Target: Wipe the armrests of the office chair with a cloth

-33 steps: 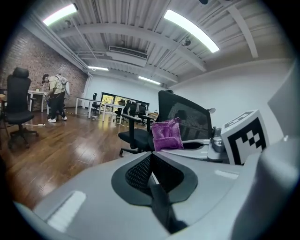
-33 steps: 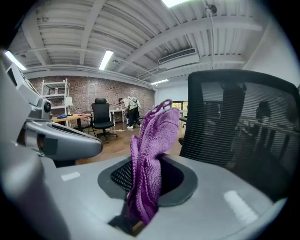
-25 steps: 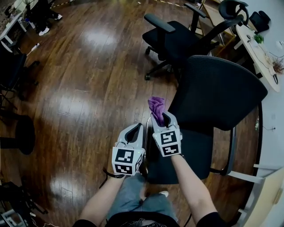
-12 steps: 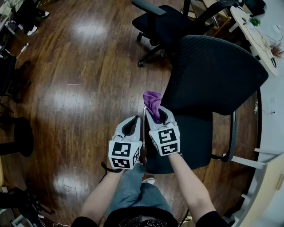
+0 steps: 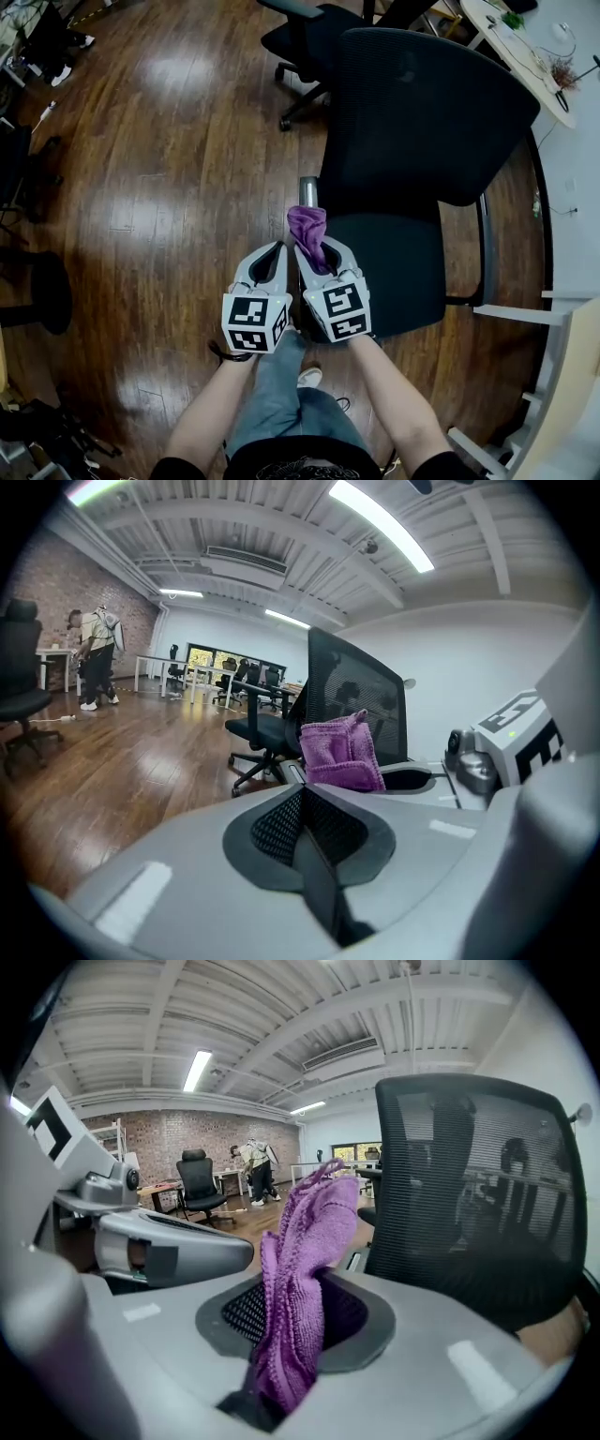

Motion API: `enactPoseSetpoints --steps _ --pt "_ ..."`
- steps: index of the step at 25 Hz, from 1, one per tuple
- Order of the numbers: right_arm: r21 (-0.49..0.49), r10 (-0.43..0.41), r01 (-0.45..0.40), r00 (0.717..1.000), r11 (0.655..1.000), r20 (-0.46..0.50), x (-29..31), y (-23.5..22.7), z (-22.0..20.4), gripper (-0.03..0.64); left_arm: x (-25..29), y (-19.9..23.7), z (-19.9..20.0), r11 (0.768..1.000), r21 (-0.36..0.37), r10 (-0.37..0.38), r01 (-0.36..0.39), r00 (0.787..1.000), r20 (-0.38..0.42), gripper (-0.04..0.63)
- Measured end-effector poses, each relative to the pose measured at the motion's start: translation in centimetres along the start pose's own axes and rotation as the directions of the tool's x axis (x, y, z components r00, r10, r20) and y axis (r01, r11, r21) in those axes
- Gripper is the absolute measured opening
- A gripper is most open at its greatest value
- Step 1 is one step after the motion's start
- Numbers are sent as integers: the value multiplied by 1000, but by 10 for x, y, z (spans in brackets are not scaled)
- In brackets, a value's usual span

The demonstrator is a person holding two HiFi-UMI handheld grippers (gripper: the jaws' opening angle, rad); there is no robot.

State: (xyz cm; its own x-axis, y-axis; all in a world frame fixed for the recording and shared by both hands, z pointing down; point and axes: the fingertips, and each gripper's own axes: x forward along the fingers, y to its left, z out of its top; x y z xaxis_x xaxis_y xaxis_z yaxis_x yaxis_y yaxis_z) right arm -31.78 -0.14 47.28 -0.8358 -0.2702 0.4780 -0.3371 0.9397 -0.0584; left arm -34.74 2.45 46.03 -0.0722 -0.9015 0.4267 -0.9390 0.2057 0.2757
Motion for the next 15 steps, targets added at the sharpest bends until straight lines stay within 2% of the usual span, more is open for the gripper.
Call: enactPoseSetpoints --steps 15 --pt "64 -7 4 999 998 46 -111 84 -86 98 -110 -69 -80 999 48 -4 4 1000 -7 5"
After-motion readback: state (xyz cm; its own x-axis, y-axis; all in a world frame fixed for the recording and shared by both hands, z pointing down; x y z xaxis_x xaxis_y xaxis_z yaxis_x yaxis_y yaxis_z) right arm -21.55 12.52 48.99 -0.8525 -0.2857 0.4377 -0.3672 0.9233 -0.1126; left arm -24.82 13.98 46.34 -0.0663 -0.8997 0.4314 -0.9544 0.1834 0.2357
